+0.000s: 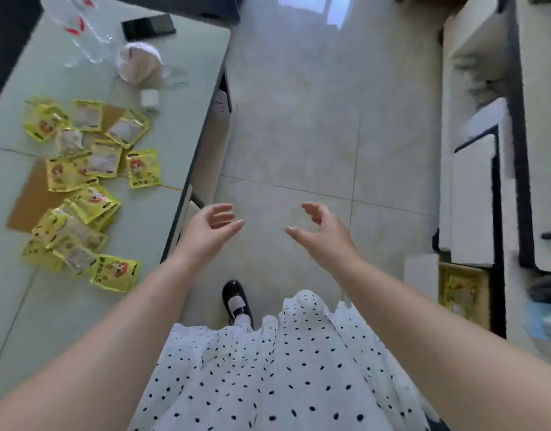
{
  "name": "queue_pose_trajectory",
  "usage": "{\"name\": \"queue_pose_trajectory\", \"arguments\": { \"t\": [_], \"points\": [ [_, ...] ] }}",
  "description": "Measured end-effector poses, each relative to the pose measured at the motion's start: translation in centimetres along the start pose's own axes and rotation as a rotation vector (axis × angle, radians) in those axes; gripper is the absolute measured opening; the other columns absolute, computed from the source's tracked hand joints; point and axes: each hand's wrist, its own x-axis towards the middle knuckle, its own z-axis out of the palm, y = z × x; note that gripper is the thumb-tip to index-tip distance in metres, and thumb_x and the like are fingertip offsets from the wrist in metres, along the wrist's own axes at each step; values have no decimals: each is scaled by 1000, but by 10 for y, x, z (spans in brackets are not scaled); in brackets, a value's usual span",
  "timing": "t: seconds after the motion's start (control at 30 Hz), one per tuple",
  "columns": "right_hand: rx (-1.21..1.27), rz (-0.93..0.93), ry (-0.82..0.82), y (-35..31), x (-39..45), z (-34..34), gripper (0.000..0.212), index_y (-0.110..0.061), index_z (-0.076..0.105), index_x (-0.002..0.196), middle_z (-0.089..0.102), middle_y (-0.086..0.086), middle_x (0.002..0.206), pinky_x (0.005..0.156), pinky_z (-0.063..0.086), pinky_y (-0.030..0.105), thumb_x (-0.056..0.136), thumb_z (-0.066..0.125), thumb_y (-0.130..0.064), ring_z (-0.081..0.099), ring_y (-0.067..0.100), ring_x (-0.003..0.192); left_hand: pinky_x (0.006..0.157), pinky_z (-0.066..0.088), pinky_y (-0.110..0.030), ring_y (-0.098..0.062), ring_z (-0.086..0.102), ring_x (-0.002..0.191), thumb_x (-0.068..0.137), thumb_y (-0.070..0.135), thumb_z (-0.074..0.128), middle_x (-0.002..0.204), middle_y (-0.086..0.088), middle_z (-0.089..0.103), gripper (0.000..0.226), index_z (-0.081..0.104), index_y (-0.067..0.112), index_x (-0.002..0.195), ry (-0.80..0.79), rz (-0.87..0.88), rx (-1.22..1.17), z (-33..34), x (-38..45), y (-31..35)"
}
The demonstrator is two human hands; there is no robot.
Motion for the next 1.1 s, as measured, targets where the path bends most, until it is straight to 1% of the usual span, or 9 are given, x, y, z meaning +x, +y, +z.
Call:
{"name": "queue_pose_trajectory", "arguments": {
  "t": [0.13,0.33,0.43,0.53,0.6,0.67,0.8,1.0,1.1],
  "points": [
    [-101,-75,-142,-55,36,65,59,-24,48,131,51,-6,137,104,39,31,79,74,-34,45,10,127,86,42,-22,-14,58,103,85,14,68,114,-7,63,39,56,9,122,157,-79,-126,-71,12,-26],
    [-254,-191,-352,-118,78,147,59,-21,48,133,50,-3,138,107,38,33,81,72,-32,44,13,129,86,44,-26,-13,58,98,86,16,67,107,-1,64,32,57,13,117,441,-265,-355,-148,14,-78],
    [-341,-243,-427,-144,103,185,60,-20,48,134,51,-3,138,107,39,35,80,72,-33,45,14,129,76,48,-26,-13,57,93,87,14,66,97,5,62,26,56,19,111,573,-347,-470,-174,17,-96],
    [-446,-299,-496,-166,130,216,61,-20,47,135,51,-3,139,106,39,34,81,71,-34,46,14,129,64,45,-22,-12,57,89,87,15,65,94,7,61,23,56,20,108,669,-390,-520,-195,28,-107],
    [-544,-340,-554,-177,149,231,61,-20,45,137,50,-1,141,106,39,33,82,70,-32,44,15,131,63,43,-22,-12,57,90,87,16,65,91,10,60,16,57,24,99,734,-421,-551,-205,39,-115],
    [-671,-397,-599,-188,169,242,60,-21,44,137,48,1,141,103,39,32,84,69,-30,43,17,131,67,44,-24,-15,58,95,87,17,66,96,7,63,16,58,25,98,763,-445,-572,-212,55,-121],
    [-941,-550,-663,-208,211,261,60,-23,41,139,45,3,142,89,41,29,85,66,-23,47,24,125,70,43,-22,-15,56,96,87,18,66,105,-1,61,36,56,10,121,805,-503,-576,-218,93,-128],
    [-1225,-754,-766,-208,264,311,61,-24,37,142,37,2,148,101,44,43,88,48,1,40,28,131,84,40,-25,-15,53,103,85,20,68,120,-4,59,44,53,11,126,877,-626,-514,-220,155,-154],
    [-1334,-843,-810,-201,289,336,64,-23,39,141,36,1,148,97,47,45,85,47,8,36,28,133,93,44,-30,-18,55,115,83,23,70,128,-4,58,46,53,14,125,897,-670,-444,-227,187,-174]
  ]
}}
